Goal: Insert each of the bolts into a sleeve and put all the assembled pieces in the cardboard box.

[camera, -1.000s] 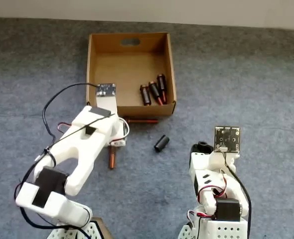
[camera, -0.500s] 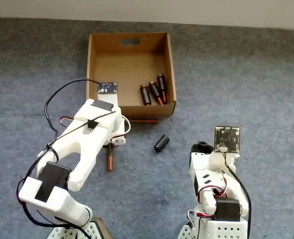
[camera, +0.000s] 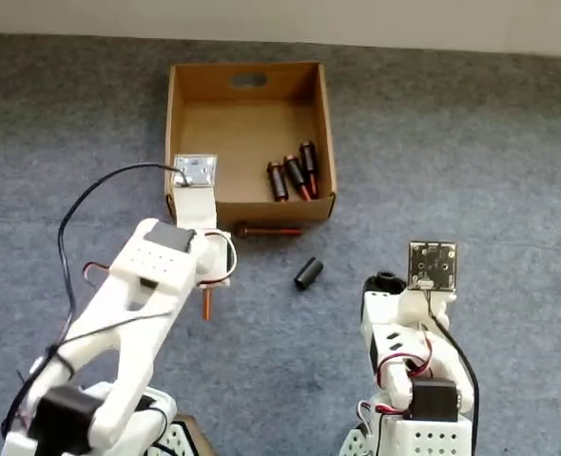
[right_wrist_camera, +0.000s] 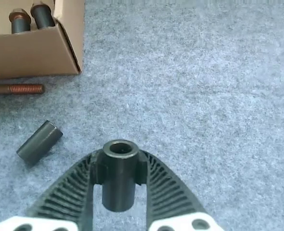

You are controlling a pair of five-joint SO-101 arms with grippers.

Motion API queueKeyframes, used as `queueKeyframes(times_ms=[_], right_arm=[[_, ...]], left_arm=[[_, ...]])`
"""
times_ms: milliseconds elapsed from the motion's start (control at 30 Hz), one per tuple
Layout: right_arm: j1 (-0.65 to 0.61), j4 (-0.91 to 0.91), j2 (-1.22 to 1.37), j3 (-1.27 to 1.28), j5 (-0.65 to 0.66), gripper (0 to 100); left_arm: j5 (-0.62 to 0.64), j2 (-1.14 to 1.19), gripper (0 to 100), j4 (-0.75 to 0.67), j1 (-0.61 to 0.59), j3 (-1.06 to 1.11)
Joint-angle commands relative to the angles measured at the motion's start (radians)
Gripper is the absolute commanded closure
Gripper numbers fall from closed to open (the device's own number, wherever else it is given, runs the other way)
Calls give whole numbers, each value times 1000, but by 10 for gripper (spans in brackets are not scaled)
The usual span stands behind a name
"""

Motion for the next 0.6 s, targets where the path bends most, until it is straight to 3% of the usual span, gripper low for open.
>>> queueKeyframes(times_ms=[0,100,233,467,567], right_arm=[[-12,-87,-10,-94,52,993],[-44,-176,-4,-101,87,993],[-139,-254,-1,-107,86,993],[-311,-509,-1,-94,86,993],[-343,-526,-1,-68,86,993]], left_arm=[[-3,-174,993,-38,21,15],[-2,-311,993,-48,21,15],[-2,-503,993,-160,53,18],[0,-765,993,-281,229,18],[0,-814,993,-342,280,19]])
